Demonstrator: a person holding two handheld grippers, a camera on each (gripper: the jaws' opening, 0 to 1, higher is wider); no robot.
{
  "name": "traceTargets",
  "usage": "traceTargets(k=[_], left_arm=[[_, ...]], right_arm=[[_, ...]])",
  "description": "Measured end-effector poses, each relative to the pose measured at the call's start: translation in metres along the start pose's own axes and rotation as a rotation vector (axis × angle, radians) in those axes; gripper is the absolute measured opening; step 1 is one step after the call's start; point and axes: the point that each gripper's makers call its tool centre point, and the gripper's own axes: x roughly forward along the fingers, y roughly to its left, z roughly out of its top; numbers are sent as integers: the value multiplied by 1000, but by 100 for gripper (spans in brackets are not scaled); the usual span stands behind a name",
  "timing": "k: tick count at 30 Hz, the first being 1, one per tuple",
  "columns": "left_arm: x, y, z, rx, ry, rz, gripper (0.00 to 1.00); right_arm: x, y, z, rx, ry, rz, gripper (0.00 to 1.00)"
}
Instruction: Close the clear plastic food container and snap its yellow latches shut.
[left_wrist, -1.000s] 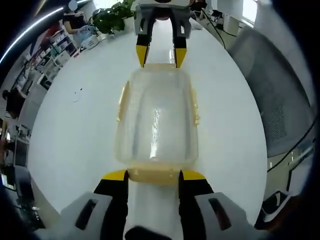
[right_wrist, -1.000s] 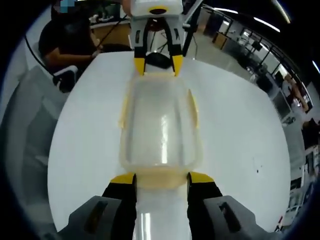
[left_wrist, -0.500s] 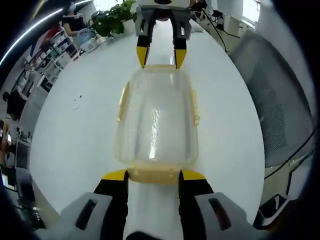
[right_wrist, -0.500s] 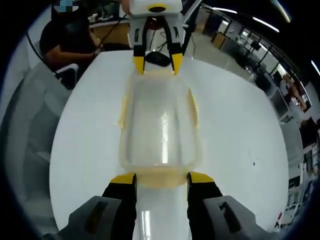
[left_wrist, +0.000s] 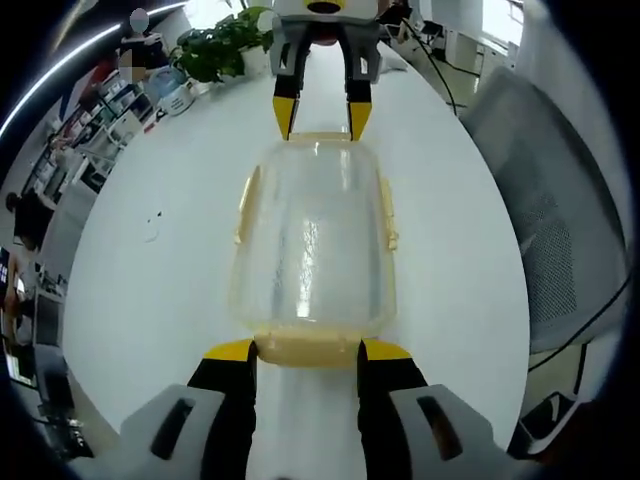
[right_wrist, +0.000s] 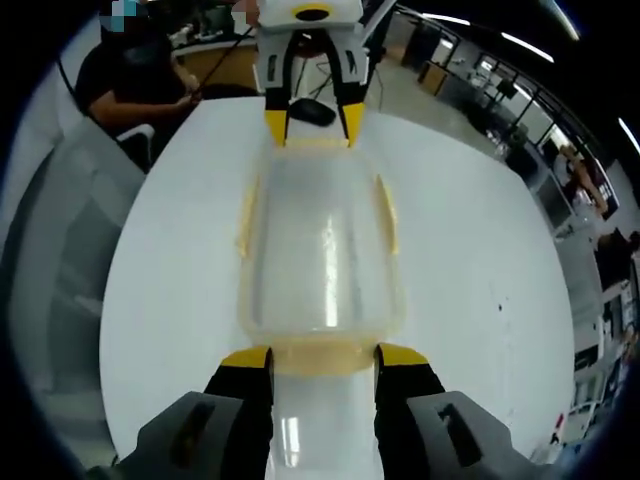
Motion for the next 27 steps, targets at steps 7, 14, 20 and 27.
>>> traceTargets(k=[7,14,20,27], left_arm=[[5,2,15,11,-10,-6,39],[13,0,29,2,-18,-11,39],[19,-3,41,-10,-21,-14,39],[26,-5,55,-11,-24,-18,39]], right_arm=[[-8,-1,-13,12,0,-3,38],[-15,-2,-28,6,6,3,38],[-21,-1,-40,-1,12,12,38],[-26,-1,-53,5,14,19,38]])
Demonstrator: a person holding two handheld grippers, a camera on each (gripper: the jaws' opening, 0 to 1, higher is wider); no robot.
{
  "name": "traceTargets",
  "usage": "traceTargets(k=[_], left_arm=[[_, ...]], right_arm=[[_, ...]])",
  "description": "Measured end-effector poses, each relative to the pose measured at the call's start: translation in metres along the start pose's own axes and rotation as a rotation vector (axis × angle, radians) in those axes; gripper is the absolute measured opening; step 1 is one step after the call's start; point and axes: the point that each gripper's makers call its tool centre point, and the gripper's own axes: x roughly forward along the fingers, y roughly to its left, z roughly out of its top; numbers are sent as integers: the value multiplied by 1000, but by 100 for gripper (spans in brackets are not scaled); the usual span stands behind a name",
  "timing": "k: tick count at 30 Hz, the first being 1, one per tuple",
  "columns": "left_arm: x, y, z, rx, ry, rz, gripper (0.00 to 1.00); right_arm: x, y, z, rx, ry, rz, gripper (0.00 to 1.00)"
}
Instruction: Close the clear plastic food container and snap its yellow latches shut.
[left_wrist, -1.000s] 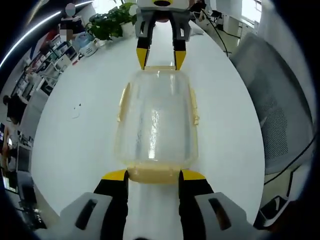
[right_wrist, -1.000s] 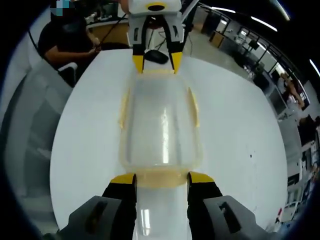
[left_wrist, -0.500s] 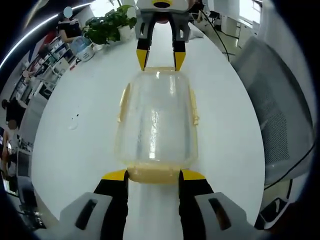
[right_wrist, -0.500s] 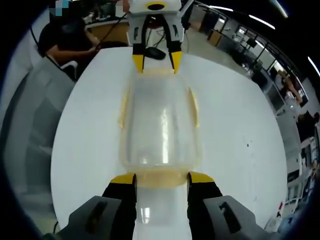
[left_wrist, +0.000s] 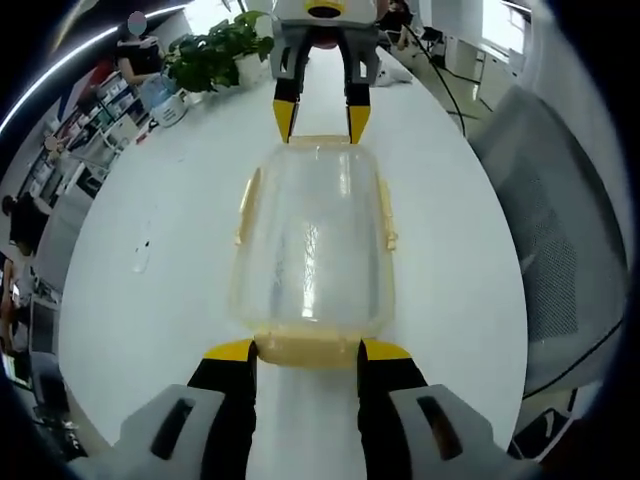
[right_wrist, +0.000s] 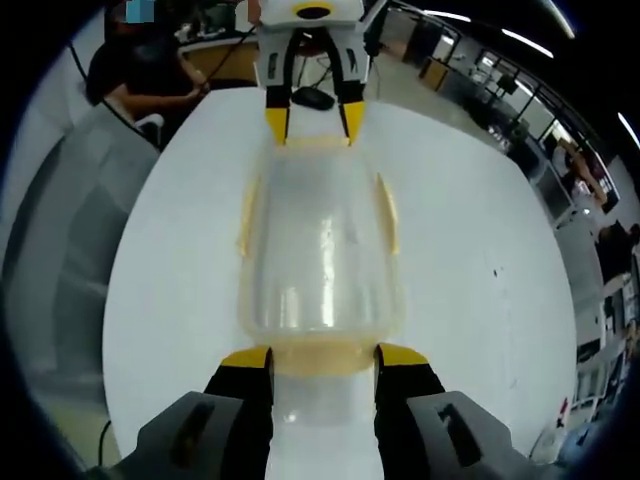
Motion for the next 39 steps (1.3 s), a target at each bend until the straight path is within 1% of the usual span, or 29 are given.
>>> traceTargets(k=[17,23,34,39], left_arm=[[13,2,25,2,-8,-12,39],[18,1,38,-2,-17,-17,39],[26,0,52,5,-23,-23,39],[28,0,55,5,-25,-25,39]], right_arm=[[-14,-3,-26,9,5,14,38],[-20,-4,-37,10,10,15,38],[-25,-3,-51,19,11,24,38],[-28,-5,-56,23,8,26,38]])
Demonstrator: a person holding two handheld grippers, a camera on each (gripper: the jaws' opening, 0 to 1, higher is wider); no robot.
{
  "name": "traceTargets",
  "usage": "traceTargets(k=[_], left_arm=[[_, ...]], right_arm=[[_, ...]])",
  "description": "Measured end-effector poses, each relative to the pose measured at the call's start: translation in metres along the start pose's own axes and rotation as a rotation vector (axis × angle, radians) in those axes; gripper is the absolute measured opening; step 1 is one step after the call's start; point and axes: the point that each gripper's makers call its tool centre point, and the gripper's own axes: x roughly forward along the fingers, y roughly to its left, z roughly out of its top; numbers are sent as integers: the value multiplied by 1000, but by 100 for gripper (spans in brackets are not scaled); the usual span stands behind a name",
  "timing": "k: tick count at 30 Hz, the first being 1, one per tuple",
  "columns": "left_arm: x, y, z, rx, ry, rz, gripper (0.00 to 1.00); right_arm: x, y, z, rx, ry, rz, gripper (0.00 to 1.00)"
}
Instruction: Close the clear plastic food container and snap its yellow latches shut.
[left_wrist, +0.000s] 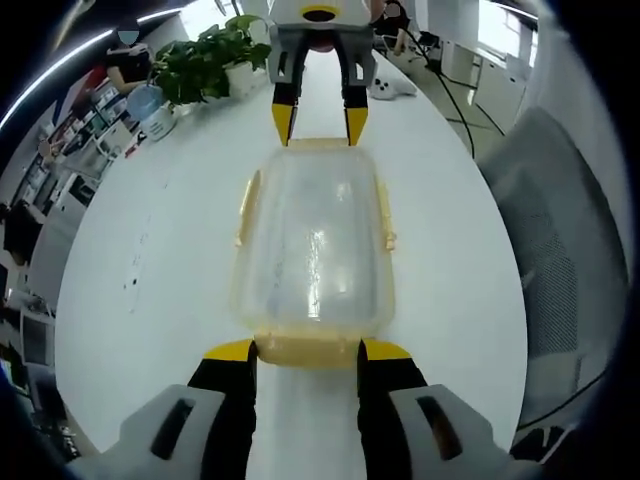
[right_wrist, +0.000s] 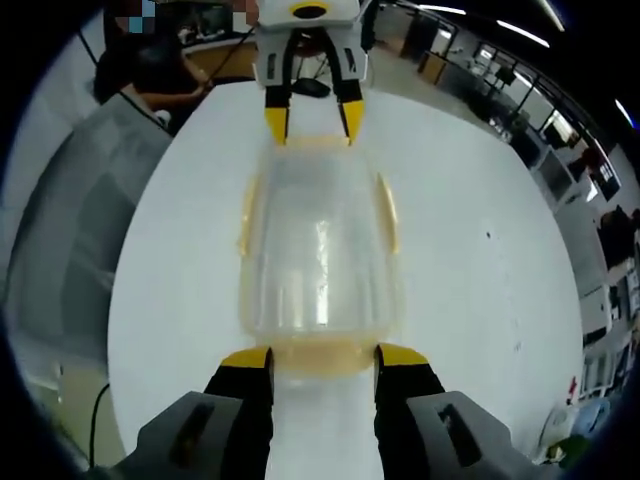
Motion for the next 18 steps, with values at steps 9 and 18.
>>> traceTargets(k=[9,18], left_arm=[[8,1,13,1,-2,-3,39],[14,3,19,-2,-2,-10,39]], right_arm=[[-5,-2,-13,3,11,10,38],[-7,-4,-21,16,6,18,38]])
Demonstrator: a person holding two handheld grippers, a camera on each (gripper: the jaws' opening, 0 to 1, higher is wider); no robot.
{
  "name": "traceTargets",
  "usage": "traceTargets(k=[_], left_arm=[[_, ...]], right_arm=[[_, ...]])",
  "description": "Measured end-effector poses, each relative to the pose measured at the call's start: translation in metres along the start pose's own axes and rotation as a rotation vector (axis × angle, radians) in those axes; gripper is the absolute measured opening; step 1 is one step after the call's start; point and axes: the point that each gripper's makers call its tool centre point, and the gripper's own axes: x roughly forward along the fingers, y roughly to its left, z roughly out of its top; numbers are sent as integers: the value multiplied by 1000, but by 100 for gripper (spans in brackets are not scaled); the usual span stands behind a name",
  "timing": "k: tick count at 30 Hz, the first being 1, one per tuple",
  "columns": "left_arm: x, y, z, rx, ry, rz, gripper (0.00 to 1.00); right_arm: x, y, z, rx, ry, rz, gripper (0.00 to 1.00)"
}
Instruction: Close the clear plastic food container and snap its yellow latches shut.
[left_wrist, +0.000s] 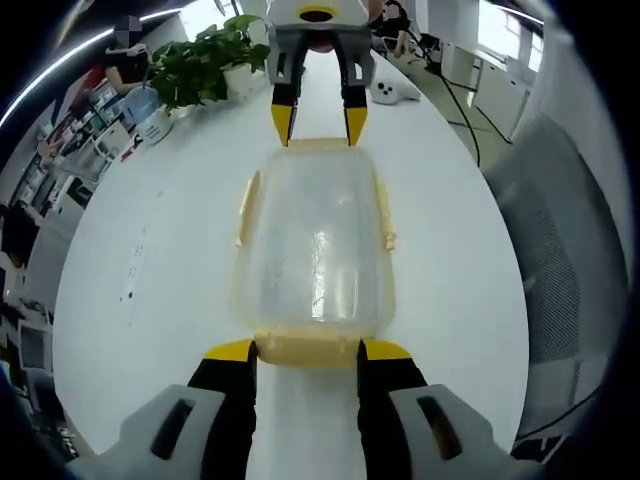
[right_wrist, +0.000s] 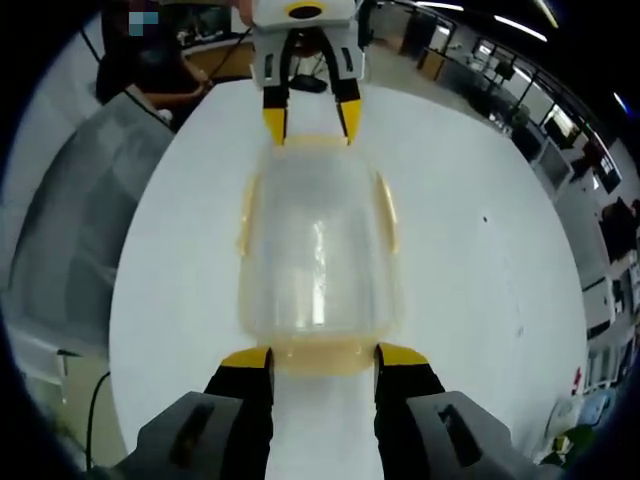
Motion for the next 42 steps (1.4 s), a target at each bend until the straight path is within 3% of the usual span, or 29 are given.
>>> traceTargets(k=[13,42], left_arm=[[9,-2,5,-5,-8,-15,39],[20,1,-3,-42,-30,-65,39]], right_arm=[[4,0,-12,17,9,20,38],[12,-2,-14,52,11,68,38]])
